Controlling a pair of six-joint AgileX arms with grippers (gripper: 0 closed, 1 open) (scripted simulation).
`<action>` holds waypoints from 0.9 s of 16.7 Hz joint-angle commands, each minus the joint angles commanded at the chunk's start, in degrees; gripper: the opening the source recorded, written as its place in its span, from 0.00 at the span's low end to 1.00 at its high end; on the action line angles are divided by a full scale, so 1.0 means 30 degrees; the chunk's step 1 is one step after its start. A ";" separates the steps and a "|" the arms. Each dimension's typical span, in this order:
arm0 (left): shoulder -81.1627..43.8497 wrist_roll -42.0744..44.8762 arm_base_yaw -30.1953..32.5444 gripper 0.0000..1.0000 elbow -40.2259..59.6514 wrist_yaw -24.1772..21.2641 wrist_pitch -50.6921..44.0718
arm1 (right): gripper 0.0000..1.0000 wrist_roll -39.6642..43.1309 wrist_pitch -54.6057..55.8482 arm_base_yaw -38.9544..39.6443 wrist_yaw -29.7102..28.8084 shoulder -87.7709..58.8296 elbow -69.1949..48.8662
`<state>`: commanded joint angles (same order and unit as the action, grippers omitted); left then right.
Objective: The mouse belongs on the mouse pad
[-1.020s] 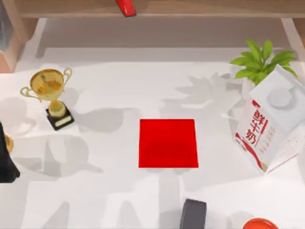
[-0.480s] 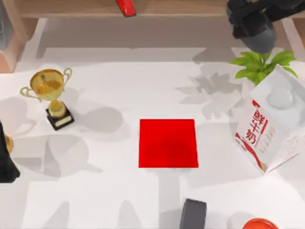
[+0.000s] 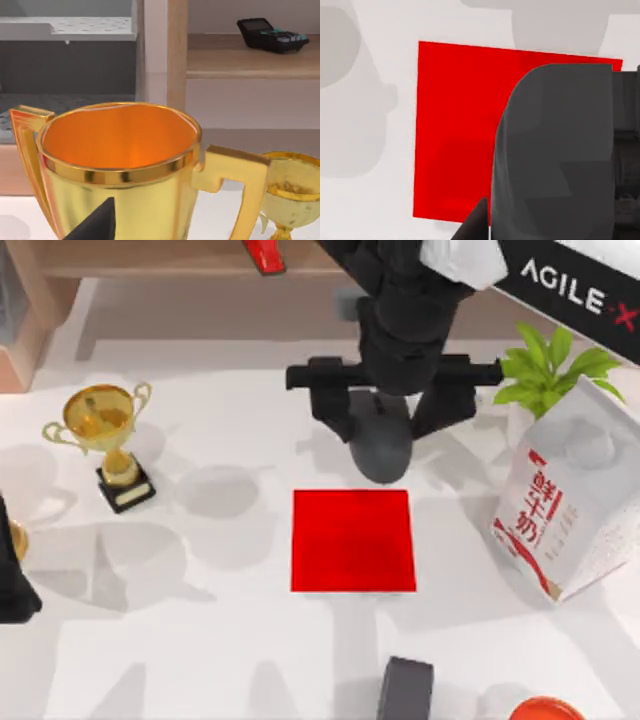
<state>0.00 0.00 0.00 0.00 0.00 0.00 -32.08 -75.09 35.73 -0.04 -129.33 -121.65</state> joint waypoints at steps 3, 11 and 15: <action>0.0000 0.0000 0.0000 1.00 0.0000 0.0000 0.0000 | 0.00 -0.2336 -0.0082 0.1033 -0.0271 -0.1579 0.0100; 0.0000 0.0000 0.0000 1.00 0.0000 0.0000 0.0000 | 0.00 -0.2921 -0.0081 0.1213 -0.0282 -0.1993 0.0160; 0.0000 0.0000 0.0000 1.00 0.0000 0.0000 0.0000 | 0.00 -0.2901 0.0577 0.1228 -0.0301 -0.2036 0.0783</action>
<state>0.00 0.00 0.00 0.00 0.00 0.00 -40.78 -73.36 39.41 -0.94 -135.44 -119.30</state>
